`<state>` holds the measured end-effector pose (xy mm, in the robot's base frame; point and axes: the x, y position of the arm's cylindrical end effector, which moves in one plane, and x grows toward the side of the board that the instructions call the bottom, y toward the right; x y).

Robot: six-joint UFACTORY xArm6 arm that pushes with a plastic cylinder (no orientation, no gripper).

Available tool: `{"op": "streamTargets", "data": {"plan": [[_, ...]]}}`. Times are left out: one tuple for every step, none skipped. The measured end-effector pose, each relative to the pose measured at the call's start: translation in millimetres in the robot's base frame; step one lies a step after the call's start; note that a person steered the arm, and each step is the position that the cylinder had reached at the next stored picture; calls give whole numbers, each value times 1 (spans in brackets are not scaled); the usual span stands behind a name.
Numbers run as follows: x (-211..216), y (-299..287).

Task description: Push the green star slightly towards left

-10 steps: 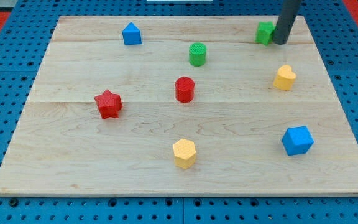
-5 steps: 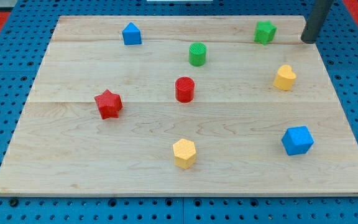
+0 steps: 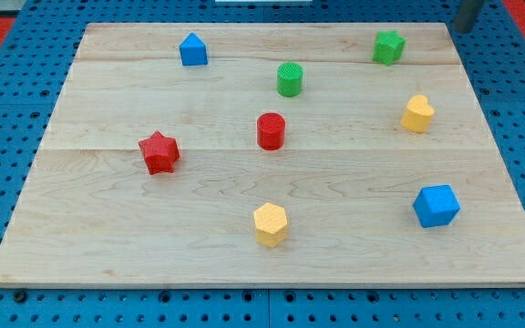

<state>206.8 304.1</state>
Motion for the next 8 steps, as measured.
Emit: {"op": "streamTargets", "data": {"plan": [[15,-14],[12,-61],[17,-57],[18,-65],[18,-84],[40,-59],[54,-84],[44,-110]]}}
